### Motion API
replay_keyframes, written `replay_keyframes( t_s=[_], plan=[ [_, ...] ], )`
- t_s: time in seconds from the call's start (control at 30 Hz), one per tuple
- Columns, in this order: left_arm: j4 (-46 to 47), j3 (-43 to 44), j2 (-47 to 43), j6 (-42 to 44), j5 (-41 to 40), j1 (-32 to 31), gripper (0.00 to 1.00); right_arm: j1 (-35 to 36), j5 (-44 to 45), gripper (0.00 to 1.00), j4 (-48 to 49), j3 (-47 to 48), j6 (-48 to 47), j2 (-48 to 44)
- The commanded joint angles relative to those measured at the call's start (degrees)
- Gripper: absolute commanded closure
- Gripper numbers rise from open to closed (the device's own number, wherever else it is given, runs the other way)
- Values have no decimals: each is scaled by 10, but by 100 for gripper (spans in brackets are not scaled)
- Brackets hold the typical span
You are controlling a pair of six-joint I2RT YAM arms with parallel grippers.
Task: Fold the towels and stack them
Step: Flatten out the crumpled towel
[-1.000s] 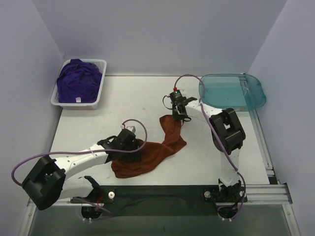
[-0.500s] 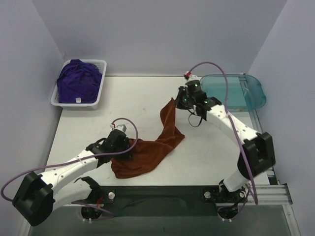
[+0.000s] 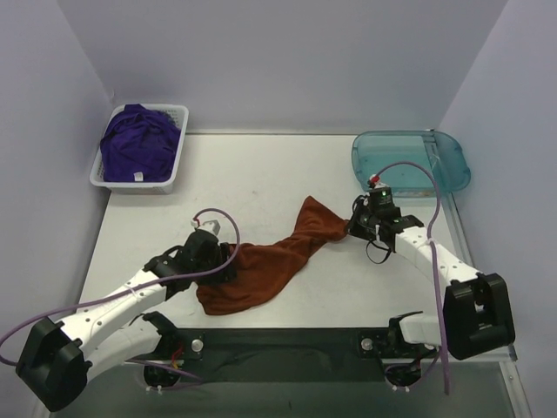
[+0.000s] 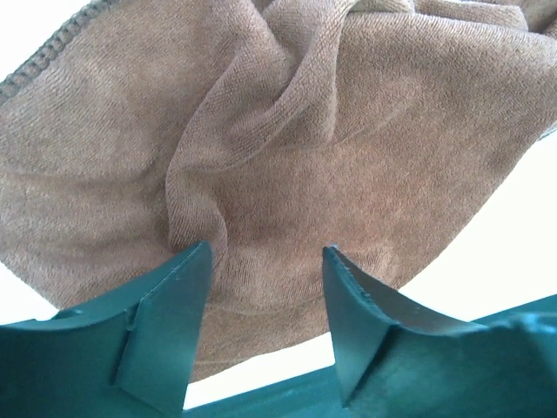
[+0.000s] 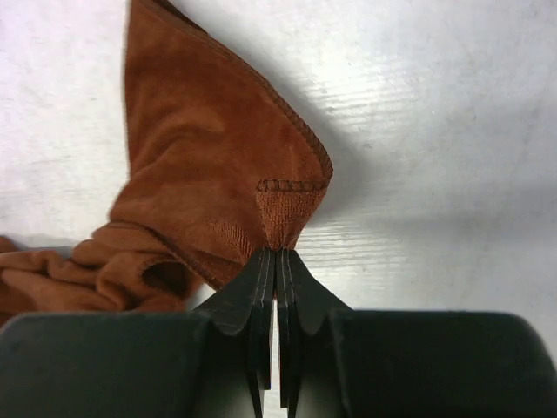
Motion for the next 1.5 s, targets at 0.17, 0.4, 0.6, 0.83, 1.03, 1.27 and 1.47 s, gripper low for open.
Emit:
replay_keyframes(
  t_s=[0.17,0.4,0.6,0.83,1.03,1.27,1.47],
  plan=[
    [-78,89,-65,23,-33,3,28,72,14,100,-43,219,-17,-34],
    [-116,164,-94,70,-66,6,24,118,55,100,-60,382,-17,-12],
    [-122,192,-104,69,-59,7,22,164,51,100,-77,428,-23,59],
    [-153,163,-140,48,-61,7,22,232,79,100,-80,481,-19,217],
    [-151,129,-134,35,-61,11,22,262,87,80,-98,652,-25,414],
    [-94,103,-64,39,-62,16,21,263,74,24,-135,690,-71,409],
    [-4,119,61,52,-49,34,21,246,89,29,-135,437,-79,251]
  ],
)
